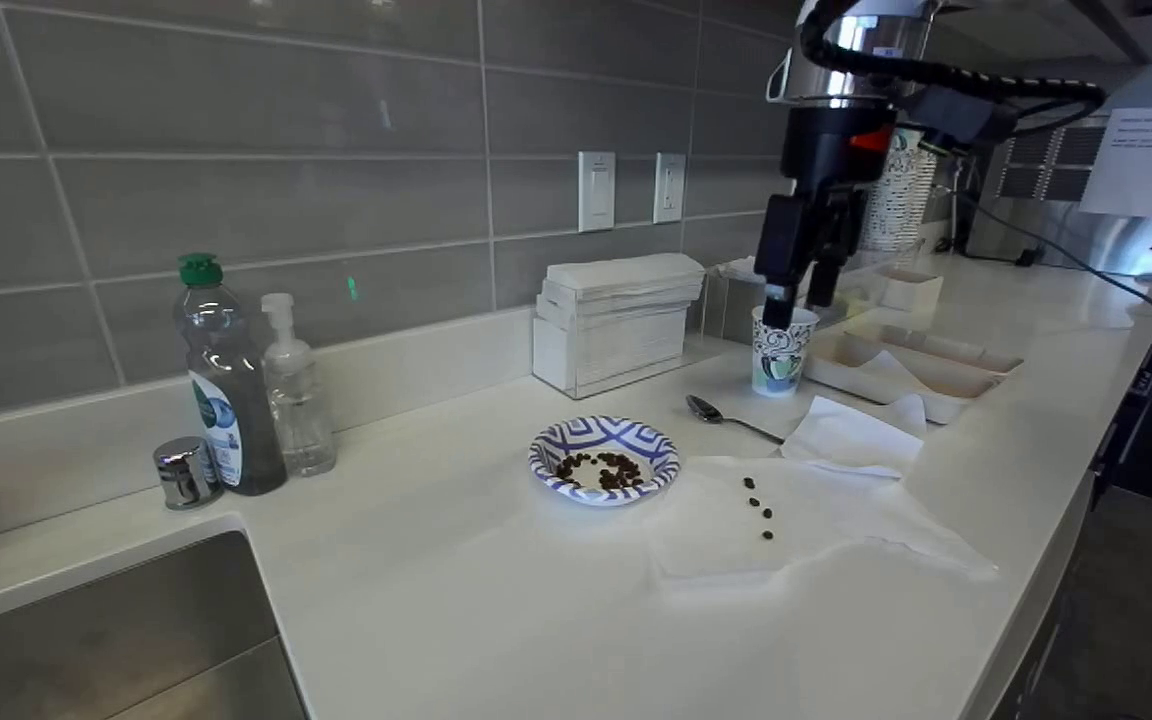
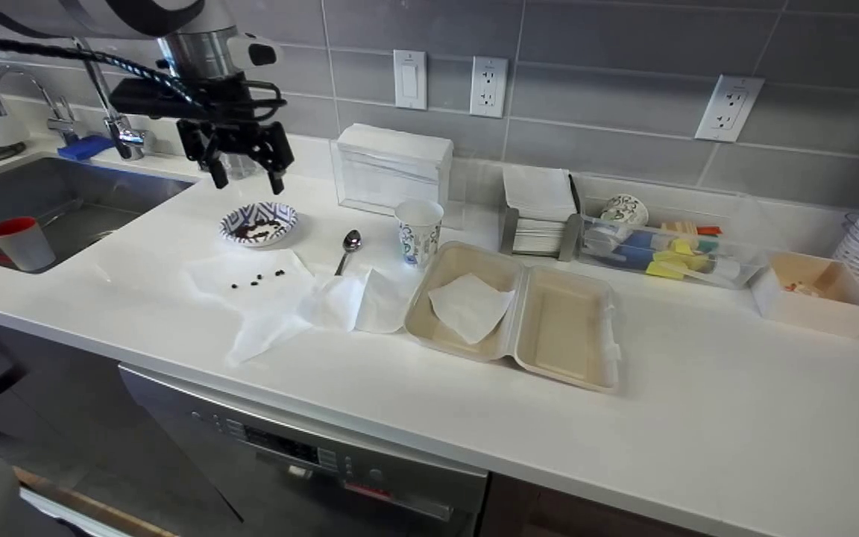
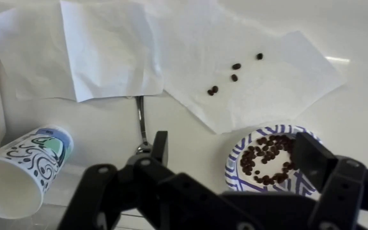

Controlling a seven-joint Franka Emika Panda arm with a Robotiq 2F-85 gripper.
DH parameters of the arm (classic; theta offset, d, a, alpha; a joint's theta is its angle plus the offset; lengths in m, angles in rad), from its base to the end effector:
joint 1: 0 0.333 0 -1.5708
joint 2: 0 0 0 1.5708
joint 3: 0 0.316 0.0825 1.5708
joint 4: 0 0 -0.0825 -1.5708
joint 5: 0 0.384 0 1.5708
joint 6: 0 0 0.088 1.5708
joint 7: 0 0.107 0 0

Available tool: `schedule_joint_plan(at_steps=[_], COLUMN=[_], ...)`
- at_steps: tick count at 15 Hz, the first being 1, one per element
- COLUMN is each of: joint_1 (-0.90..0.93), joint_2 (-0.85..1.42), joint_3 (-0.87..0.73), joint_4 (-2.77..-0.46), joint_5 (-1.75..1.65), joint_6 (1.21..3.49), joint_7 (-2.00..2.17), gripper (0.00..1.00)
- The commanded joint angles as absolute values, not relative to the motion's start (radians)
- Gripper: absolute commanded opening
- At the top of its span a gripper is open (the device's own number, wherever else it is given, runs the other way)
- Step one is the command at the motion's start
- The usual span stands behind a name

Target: Move some of the contents in the bowl using a spoon and put them on the paper towel

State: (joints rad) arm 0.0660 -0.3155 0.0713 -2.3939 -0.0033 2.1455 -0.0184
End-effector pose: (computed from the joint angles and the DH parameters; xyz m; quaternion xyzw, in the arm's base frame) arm 0.4468 0.0625 0.4432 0.9964 0.0772 0.0338 0.0105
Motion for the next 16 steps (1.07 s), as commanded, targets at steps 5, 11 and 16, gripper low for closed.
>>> schedule_joint_plan(at_steps=[5,11,16], joint_1=[0.017,-0.004,-0.009], joint_2=[-0.197,-0.063,-0.027], joint_3=[-0.037,-0.049,-0.043], joint_4=[-2.452,-2.462,-2.457], joint_5=[-0.048,-0.078,-0.064], joint_6=[2.39,2.504,2.504], joint_7=[-0.256,-0.285,-0.275], gripper=[1.0,1.0,1.0])
